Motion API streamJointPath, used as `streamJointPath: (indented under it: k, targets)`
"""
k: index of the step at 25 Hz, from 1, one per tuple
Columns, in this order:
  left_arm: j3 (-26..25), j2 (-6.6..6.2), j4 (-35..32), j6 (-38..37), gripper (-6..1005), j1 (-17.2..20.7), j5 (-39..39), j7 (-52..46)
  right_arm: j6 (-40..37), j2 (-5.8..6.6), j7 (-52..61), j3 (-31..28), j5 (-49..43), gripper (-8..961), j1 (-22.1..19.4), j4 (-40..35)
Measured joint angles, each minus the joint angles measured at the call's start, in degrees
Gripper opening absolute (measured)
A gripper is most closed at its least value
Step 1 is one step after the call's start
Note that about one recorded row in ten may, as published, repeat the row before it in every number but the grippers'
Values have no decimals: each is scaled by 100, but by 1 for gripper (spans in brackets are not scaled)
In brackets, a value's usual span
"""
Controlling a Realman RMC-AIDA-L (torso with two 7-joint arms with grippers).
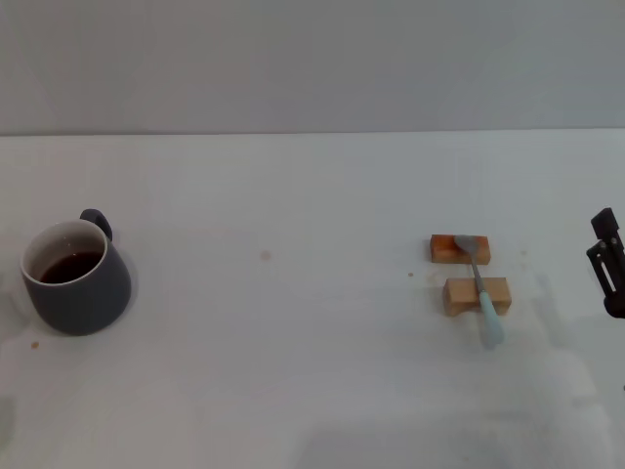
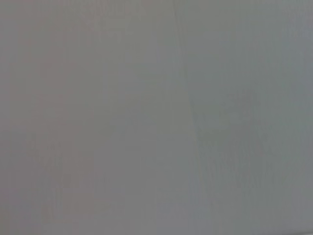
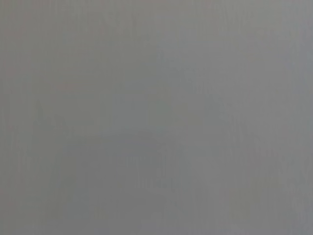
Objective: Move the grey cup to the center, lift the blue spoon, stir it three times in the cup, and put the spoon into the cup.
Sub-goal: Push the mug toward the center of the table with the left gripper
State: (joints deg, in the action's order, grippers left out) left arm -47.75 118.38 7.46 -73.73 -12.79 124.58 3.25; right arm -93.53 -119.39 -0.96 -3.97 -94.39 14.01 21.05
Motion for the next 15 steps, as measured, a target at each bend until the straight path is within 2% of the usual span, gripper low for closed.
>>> streamJointPath:
  k: [3, 7, 15]
  targets:
    - [8, 1, -63, 322, -1, -180, 23, 139, -10, 4, 0, -21, 5, 684, -27, -20]
    - [16, 17, 10, 557, -1, -249, 34, 588, -10, 4, 0, -21, 20, 684, -35, -24]
    - [121, 35, 86, 713, -2, -271, 47, 686, -10, 7, 0, -45, 25, 685, 9, -51]
